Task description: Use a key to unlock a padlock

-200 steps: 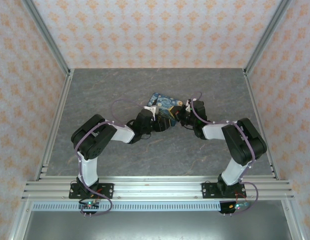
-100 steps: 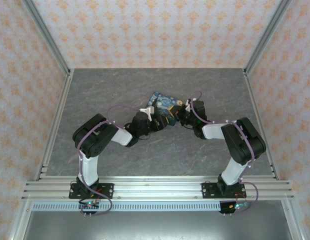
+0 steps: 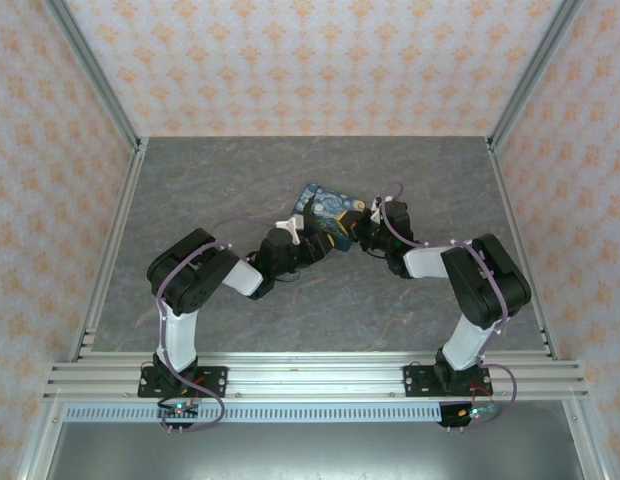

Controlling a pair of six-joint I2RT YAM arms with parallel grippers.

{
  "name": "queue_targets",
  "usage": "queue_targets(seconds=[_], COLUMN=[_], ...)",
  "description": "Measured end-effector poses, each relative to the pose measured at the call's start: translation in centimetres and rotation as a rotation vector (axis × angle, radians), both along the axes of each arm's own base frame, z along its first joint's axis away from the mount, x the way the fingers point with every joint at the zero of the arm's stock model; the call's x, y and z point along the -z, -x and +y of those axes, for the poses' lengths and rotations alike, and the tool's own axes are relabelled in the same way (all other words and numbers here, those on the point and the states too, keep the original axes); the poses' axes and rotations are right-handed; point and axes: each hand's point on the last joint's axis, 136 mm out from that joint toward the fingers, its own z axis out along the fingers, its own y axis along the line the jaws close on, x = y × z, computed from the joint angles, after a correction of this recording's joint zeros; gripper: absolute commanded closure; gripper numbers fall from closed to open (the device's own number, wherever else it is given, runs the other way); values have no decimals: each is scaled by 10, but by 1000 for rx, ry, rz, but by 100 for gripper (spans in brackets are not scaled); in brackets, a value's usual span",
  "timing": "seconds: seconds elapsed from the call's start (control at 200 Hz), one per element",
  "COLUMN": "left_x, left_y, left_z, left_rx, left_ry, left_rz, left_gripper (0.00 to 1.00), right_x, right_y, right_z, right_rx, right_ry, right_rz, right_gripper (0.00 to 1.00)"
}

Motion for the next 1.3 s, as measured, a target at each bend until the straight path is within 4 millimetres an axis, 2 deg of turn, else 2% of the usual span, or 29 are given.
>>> queue_targets(seconds=[0.57,0.836,1.001,1.301], left_x=[2,1,2,1], left_y=[-11,-7,-3,-8], left_z=[2,-4,0,6], left_rx=[-89,-110,-134,-187], left_ry=[92,153,171,189], left_rz=[14,26,35,42], left_gripper=[45,49,49,52], right_x=[0,0,0,0], right_y=[-3,-4,-4,-4], right_z=[0,-1,0,0], right_rx=[5,8,9,7], right_ry=[-10,-14,-16,-23], right_rz=[-5,-8,-6,-9], right_gripper=[100,100,100,100])
